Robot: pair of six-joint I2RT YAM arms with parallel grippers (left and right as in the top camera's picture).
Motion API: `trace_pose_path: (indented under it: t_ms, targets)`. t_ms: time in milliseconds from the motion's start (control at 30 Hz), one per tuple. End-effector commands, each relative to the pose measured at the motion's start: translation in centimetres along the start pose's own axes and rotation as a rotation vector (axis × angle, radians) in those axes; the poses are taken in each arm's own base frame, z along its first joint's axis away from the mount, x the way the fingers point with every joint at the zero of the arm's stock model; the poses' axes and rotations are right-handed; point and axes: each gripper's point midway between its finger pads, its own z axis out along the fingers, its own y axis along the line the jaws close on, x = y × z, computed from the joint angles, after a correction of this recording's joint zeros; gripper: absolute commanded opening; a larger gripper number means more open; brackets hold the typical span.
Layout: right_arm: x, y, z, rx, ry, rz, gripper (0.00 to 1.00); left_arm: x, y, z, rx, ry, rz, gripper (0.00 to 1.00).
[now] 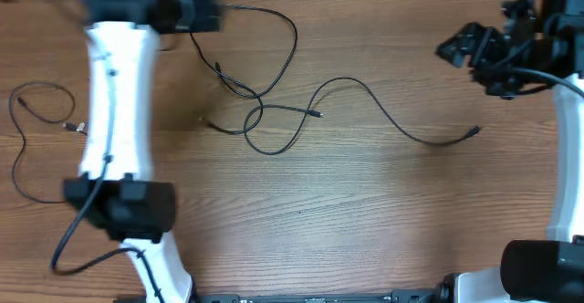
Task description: Untangle cables
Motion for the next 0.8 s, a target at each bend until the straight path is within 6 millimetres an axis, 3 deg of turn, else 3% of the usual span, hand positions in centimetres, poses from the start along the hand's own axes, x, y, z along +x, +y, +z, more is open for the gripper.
trace_pose_path:
  t_ms: [0, 100, 133, 167, 333, 500, 767]
  targets:
    - [-0.7, -2.1, -0.8, 0.030, -0.021, 0.026, 0.88, 1.9, -8.8, 4.8, 0.142, 0.051, 0.249, 0.79]
    - [-0.5, -2.8, -1.1, 0.045, -0.012, 0.035, 0.88, 3.0, -13.7, 7.9, 0.198, 0.046, 0.360, 1.00]
    - [-0.4, -3.1, -1.1, 0.052, -0.008, 0.041, 0.88, 3.2, -14.9, 8.8, 0.211, 0.038, 0.381, 1.00]
    - [-0.3, -3.2, -1.1, 0.056, -0.003, 0.041, 0.88, 3.7, -17.6, 10.8, 0.246, 0.016, 0.421, 1.00]
    - [0.1, -3.2, -1.1, 0.059, 0.011, 0.028, 0.88, 5.1, -21.7, 14.8, 0.299, -0.009, 0.465, 1.00]
    - [0.9, -3.4, -1.2, 0.067, 0.046, 0.012, 0.88, 7.1, -23.7, 18.5, 0.322, 0.002, 0.498, 1.00]
    - [1.6, -3.6, -1.2, 0.073, 0.072, 0.024, 0.88, 9.9, -22.6, 23.3, 0.296, 0.067, 0.503, 1.00]
